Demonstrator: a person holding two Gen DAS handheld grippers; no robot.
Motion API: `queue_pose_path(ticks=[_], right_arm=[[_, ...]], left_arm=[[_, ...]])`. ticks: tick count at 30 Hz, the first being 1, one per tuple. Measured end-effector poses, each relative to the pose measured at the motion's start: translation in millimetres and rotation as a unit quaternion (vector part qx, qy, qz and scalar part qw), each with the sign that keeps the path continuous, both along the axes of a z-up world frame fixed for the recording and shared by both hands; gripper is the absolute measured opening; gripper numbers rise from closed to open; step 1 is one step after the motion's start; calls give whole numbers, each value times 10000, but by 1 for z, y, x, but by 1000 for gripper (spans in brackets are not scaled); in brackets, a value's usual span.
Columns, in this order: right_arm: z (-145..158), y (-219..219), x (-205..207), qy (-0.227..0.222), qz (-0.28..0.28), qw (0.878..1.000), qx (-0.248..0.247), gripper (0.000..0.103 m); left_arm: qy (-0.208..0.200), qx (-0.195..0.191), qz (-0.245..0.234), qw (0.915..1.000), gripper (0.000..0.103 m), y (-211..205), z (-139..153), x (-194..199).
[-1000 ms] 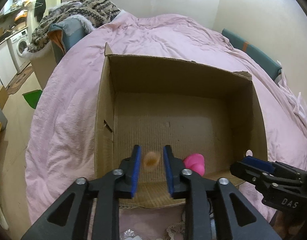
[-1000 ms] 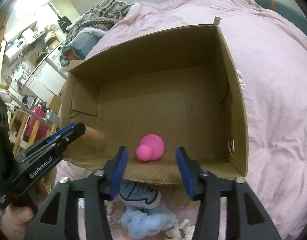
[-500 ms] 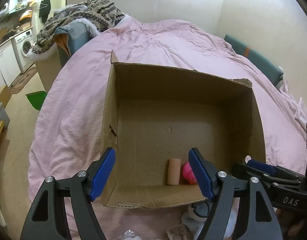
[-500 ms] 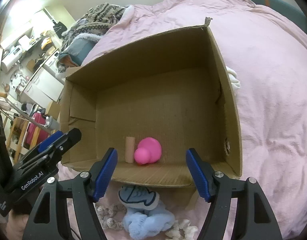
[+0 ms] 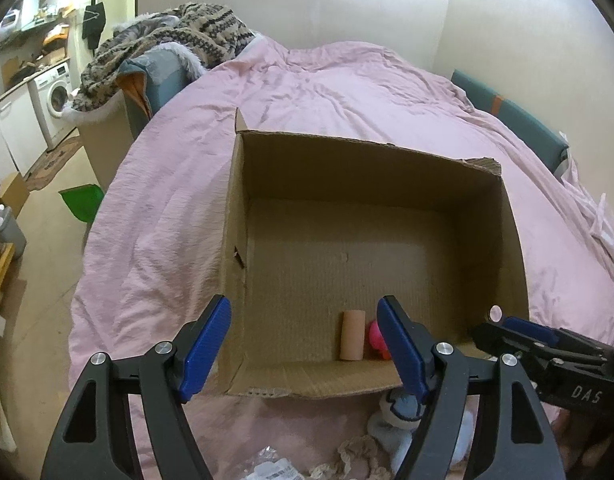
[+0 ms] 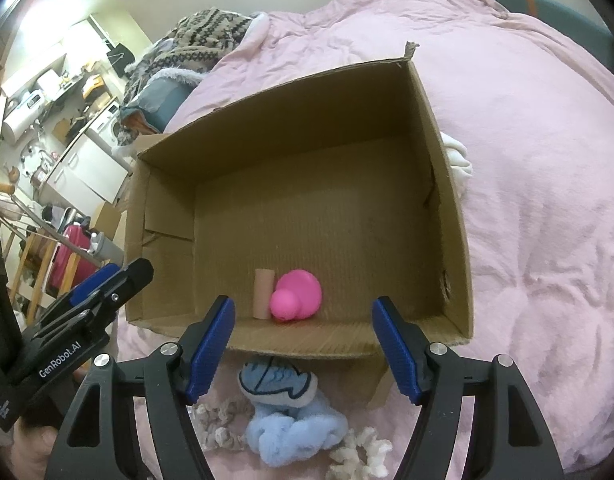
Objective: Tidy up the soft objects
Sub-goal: 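Withdraw both tools from the box back toward the remaining items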
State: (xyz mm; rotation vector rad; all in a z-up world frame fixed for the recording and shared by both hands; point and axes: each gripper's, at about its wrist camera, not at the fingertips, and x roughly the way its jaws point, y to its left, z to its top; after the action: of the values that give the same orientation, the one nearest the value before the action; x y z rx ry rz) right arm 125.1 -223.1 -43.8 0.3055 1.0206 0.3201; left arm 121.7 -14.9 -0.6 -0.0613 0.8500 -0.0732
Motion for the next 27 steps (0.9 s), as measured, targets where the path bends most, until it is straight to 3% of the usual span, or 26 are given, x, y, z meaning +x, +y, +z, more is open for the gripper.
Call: queue_pose_path(ticks=[7, 15, 27], right_arm=[[14, -10, -18, -202, -171, 9995, -159, 75], [18, -16, -43, -114, -144, 9998, 45, 75], [14, -15, -78, 60, -54, 10000, -32, 75]], left_arm=[[-138, 89, 200, 9997, 73, 10, 14, -14], [35, 34, 237, 9997, 73, 20, 16, -36], [381, -40, 306, 9988, 73, 29, 16, -76]])
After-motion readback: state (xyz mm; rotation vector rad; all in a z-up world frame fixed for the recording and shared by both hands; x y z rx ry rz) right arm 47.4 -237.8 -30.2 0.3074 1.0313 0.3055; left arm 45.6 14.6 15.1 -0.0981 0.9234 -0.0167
